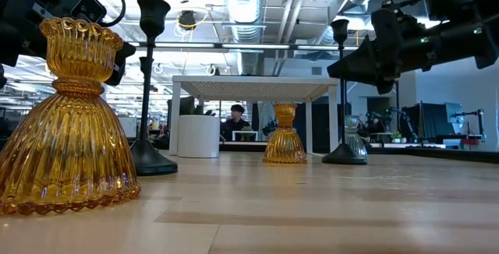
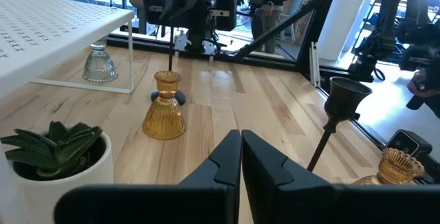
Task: Pick & Place candle stick holders
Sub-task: Put the top right black candle holder on the shelf
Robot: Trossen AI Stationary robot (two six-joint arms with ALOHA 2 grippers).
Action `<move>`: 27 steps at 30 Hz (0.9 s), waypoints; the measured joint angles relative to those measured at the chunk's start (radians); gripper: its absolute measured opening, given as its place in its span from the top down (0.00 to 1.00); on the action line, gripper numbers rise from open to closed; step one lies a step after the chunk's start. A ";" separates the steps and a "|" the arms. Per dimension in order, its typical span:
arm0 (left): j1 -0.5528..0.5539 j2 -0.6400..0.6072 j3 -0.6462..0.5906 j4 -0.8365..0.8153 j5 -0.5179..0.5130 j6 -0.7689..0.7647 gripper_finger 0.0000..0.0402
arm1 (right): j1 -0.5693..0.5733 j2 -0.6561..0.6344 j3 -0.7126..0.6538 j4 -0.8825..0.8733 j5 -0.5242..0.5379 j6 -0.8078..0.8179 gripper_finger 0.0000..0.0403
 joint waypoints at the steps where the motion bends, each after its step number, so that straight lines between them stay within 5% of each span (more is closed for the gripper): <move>1: 0.000 0.000 0.000 0.000 0.000 0.000 0.97 | 0.006 -0.008 0.000 -0.006 0.001 -0.004 0.87; 7: 0.000 0.000 0.000 0.000 0.000 0.000 0.97 | 0.023 -0.042 0.000 -0.027 0.003 -0.010 0.98; 19: 0.000 0.000 0.000 0.000 0.000 0.000 0.97 | 0.022 -0.043 0.060 -0.060 -0.071 -0.022 0.98; 27: 0.000 0.000 0.000 0.000 0.000 0.000 0.97 | 0.022 -0.179 0.282 -0.624 -0.088 -0.009 0.99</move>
